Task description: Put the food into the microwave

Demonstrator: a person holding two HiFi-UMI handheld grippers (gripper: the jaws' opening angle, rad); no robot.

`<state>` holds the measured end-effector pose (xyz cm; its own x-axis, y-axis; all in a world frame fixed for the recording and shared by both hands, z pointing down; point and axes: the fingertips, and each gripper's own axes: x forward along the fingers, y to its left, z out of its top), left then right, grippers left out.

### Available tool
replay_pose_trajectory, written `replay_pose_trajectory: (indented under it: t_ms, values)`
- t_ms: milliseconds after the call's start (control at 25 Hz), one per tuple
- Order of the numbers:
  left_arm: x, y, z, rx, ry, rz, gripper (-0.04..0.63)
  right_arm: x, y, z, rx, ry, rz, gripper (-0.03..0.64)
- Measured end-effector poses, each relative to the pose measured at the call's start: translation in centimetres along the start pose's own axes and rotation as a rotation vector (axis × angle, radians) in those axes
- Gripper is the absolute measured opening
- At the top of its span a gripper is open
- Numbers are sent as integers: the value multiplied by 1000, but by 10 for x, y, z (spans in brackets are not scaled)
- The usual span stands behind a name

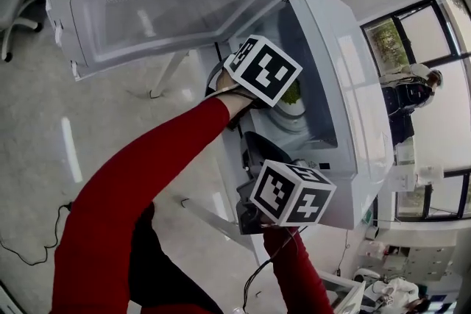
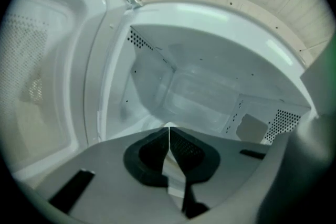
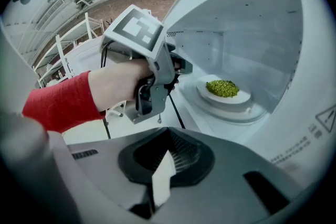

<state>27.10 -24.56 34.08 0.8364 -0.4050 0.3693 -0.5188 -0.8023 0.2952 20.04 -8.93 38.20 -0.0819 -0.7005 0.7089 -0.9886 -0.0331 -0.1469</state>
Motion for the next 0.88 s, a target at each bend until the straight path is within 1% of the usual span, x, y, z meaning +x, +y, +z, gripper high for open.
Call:
replay_pose_trajectory:
  t_ms: [80, 200, 280, 400, 520, 600, 680, 760, 880]
  values:
    - [-10, 2, 1, -35, -14, -32, 11, -2, 3, 8, 6, -19, 2, 14]
    - [-30, 6, 0, -112, -22, -106, 10, -4, 13, 19, 20, -53, 6, 14]
    - [-45, 9, 1, -145, -32, -150, 9, -7, 23, 25, 25, -78, 13, 14]
    - [-73, 8, 0, -177, -46, -198, 9, -17, 34, 34, 27, -112, 23, 14]
    - [-105, 2, -3, -241, -75, -237, 9, -36, 42, 40, 37, -147, 40, 14]
    - [-129, 3, -4, -287, -96, -253, 9, -47, 51, 45, 42, -174, 55, 14]
    - [-153, 5, -5, -317, -113, -260, 9, -57, 61, 49, 45, -202, 70, 14]
    - [-176, 4, -7, -326, -122, -261, 9, -66, 71, 51, 44, -225, 83, 14]
    - [-206, -1, -9, -310, -140, -255, 9, -82, 81, 52, 42, -260, 95, 14]
